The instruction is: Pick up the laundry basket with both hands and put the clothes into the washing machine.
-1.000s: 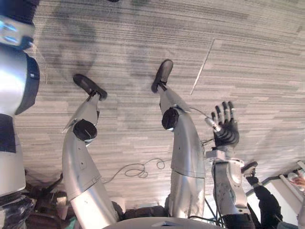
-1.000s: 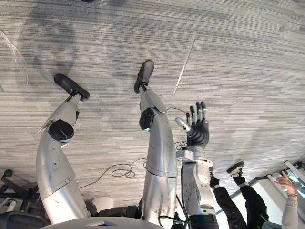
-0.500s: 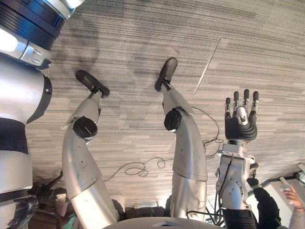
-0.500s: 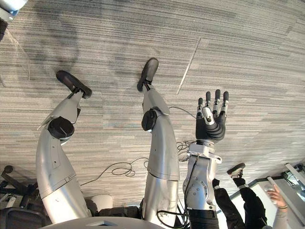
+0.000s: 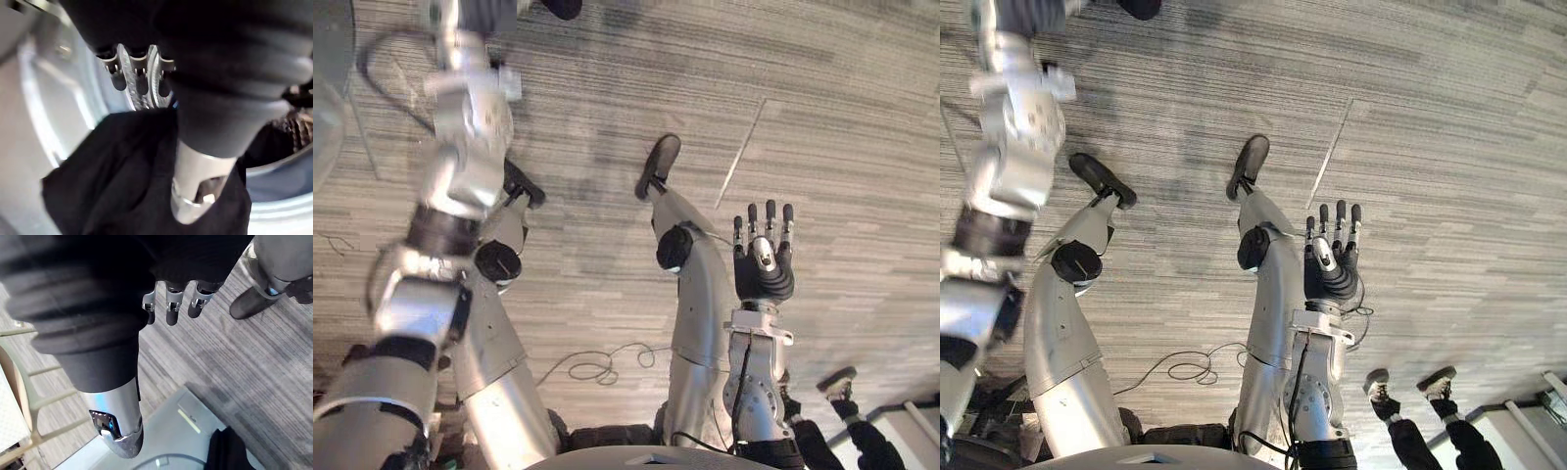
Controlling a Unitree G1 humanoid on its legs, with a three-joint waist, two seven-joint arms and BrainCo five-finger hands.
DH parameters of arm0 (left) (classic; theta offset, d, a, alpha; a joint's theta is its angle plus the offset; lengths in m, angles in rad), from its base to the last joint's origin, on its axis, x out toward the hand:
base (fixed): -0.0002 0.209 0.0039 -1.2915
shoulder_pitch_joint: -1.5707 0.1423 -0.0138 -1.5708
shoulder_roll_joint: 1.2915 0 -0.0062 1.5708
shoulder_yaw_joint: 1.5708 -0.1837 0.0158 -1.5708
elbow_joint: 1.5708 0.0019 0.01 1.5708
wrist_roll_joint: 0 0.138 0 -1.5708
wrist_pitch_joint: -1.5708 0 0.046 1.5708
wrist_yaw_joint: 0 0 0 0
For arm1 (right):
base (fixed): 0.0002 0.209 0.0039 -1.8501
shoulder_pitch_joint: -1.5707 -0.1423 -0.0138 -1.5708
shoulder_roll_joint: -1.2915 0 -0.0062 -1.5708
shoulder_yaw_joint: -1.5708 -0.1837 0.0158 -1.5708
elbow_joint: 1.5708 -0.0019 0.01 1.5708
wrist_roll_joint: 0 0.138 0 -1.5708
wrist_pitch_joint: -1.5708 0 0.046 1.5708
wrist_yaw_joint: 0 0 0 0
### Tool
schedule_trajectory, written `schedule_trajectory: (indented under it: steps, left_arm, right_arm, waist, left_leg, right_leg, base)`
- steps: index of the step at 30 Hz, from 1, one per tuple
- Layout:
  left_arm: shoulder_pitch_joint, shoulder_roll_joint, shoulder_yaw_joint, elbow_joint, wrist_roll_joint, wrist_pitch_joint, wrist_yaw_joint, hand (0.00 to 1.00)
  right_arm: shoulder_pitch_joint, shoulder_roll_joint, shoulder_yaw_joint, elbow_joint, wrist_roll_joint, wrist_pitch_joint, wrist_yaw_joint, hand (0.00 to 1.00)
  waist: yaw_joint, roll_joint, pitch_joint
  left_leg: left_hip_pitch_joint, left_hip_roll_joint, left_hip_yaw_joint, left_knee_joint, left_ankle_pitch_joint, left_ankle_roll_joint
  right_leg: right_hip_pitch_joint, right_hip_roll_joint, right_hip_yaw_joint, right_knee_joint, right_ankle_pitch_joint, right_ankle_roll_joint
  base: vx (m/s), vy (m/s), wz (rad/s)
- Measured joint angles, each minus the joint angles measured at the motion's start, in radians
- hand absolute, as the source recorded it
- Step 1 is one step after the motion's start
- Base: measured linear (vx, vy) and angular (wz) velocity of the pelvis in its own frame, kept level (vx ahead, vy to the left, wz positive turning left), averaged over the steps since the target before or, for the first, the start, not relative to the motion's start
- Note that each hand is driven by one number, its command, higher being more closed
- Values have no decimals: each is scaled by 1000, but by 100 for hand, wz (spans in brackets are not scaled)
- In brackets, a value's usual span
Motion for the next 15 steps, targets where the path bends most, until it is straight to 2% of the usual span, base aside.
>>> schedule_trajectory:
  steps: [1, 3, 4, 6, 9, 11, 12, 13, 14, 15]
  left_arm:
    - [47, -35, 32, -40, -61, -24, 3, 0]
    - [232, -171, 97, -160, -249, -100, 36, 0]
    - [271, -193, 102, -185, -287, -117, 45, 0]
    - [403, -255, 80, -249, -393, -186, 77, 0]
    - [562, -292, 4, -248, -504, -266, 56, 0]
    - [696, -297, -56, -220, -726, -330, -35, 0]
    - [723, -297, -74, -205, -802, -346, -69, 0]
    - [760, -301, -102, -188, -1015, -360, -156, 0]
    - [767, -302, -127, -159, -1164, -373, -221, 0]
    - [764, -302, -132, -144, -1211, -374, -244, 0]
  right_arm:
    - [17, 6, 0, -2, -11, 3, 0, 0]
    - [78, 17, 22, 1, -26, 18, -3, 0]
    - [88, 15, 28, 3, -44, 21, -4, 0]
    - [92, 15, 37, 35, -125, 28, -31, 0]
    - [42, 11, -24, 125, -196, 31, -93, 0]
    - [-82, -13, -118, 271, -274, 70, -187, 0]
    - [-123, -28, -142, 315, -300, 87, -216, 0]
    - [-203, -62, -175, 392, -407, 140, -292, 0]
    - [-292, -107, -202, 466, -477, 184, -350, 0]
    - [-340, -125, -208, 502, -492, 201, -368, 0]
  waist:
    - [4, 0, 0]
    - [18, 4, 0]
    - [19, 4, 0]
    - [29, 9, -2]
    - [43, 21, 0]
    - [53, 22, 0]
    - [58, 22, -1]
    - [70, 28, -1]
    - [80, 30, -1]
    - [82, 31, 0]
  left_leg:
    - [4, 0, -1, 0, 1, -1]
    - [25, -3, -6, -9, 6, -9]
    - [32, -8, -6, -18, 9, -14]
    - [64, -30, -5, -67, 25, -28]
    - [127, -51, -1, -119, 50, -30]
    - [180, -65, 0, -134, 52, -31]
    - [193, -72, 0, -139, 52, -31]
    - [206, -80, -5, -141, 55, -26]
    - [209, -92, -11, -141, 57, -22]
    - [208, -98, -16, -141, 59, -19]
  right_leg:
    - [3, 0, 0, 3, -3, -1]
    - [22, -2, 0, 8, -15, -1]
    - [27, -2, -1, 5, -17, -4]
    - [55, -3, -4, -21, -17, -4]
    - [119, -3, -11, -57, -9, 6]
    - [174, -9, -12, -68, -6, 12]
    - [185, -15, -14, -66, -6, 13]
    - [200, -27, -19, -53, -11, 13]
    - [204, -45, -28, -29, -14, 9]
    - [203, -55, -31, -16, -20, 9]
  base:
    - [-74, -62, 5]
    - [-72, -54, 7]
    - [-61, -36, 12]
    - [-67, -32, 16]
    - [-52, -25, 8]
    - [-31, -24, 4]
    - [-19, -32, 14]
    - [-8, -36, 28]
    - [-4, -30, 35]
    - [-5, -39, 45]
